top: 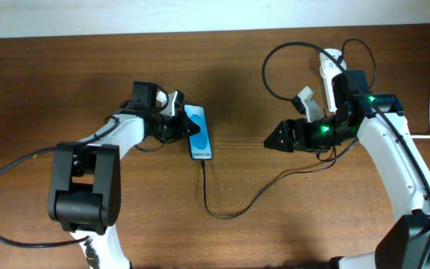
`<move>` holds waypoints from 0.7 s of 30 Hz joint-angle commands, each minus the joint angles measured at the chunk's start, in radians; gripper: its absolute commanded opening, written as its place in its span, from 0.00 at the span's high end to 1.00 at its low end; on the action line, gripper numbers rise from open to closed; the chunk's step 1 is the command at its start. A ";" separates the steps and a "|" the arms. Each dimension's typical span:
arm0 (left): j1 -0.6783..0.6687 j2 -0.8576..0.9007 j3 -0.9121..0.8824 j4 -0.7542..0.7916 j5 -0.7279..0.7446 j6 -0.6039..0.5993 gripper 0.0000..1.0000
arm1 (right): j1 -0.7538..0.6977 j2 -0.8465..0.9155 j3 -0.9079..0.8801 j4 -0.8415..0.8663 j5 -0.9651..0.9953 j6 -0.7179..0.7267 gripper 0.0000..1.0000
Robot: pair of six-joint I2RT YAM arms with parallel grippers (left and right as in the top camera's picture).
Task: Plug charger to phone and switch on socket
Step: 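Lower the phone flat onto the table with the left gripper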
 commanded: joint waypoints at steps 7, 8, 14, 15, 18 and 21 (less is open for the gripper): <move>0.007 0.022 0.011 0.003 0.015 0.016 0.81 | -0.005 -0.018 0.009 -0.001 0.009 -0.014 0.02; 0.007 0.022 0.011 0.002 0.006 0.016 0.80 | -0.005 -0.018 0.009 -0.001 0.009 -0.014 0.02; 0.007 0.023 0.010 -0.014 -0.036 0.016 0.76 | -0.005 -0.018 0.009 -0.005 0.009 -0.014 0.02; 0.007 0.023 0.010 -0.014 -0.037 0.016 0.75 | -0.005 -0.018 0.009 -0.005 0.009 -0.014 0.02; 0.007 0.023 0.010 -0.017 -0.064 0.016 0.70 | -0.005 -0.018 0.009 -0.005 0.009 -0.014 0.02; 0.006 0.023 0.008 -0.017 -0.071 0.016 0.69 | -0.005 -0.018 0.009 -0.004 0.009 -0.014 0.02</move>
